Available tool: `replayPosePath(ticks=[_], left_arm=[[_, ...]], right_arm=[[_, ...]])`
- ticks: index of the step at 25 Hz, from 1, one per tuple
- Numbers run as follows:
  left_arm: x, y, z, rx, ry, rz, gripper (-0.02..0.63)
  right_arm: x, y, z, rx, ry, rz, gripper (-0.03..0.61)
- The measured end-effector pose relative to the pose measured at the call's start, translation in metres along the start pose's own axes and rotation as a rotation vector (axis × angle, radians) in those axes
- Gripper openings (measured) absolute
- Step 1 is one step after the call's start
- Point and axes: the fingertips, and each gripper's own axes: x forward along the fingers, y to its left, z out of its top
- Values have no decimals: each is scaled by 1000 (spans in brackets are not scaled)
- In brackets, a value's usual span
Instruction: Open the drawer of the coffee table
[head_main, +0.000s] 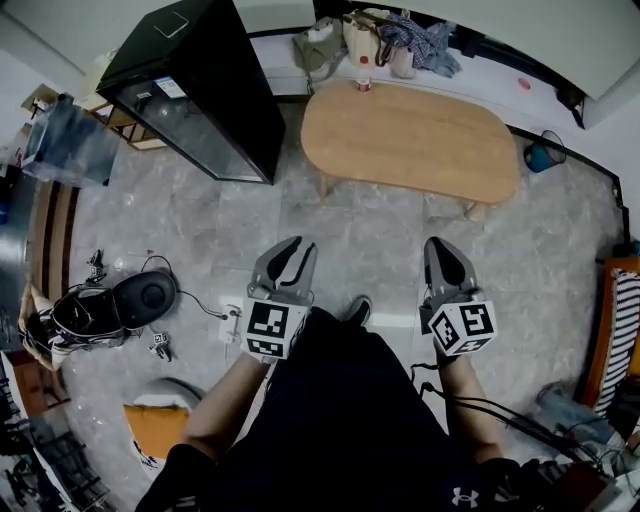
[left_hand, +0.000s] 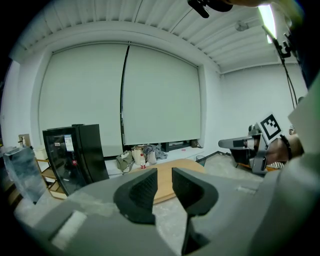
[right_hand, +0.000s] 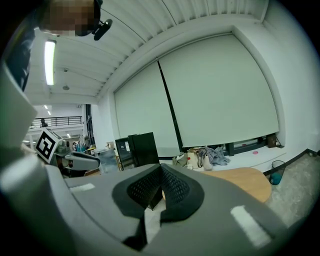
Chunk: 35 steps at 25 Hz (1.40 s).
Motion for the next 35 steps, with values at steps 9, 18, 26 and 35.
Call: replayPosePath(ticks=[9, 18, 26, 35], left_arm=[[45, 38, -18, -13, 59, -22, 101], [109, 116, -28, 23, 72, -68, 101], [171, 182, -32, 67, 57, -84, 101], [238, 203, -57, -70, 59, -56, 0]], right_arm=[[44, -22, -13, 17, 59, -37, 3], [90, -65, -6, 12, 78, -200, 3], [135, -96, 2, -61, 55, -264, 3], [176, -135, -49, -45, 51, -249, 3]])
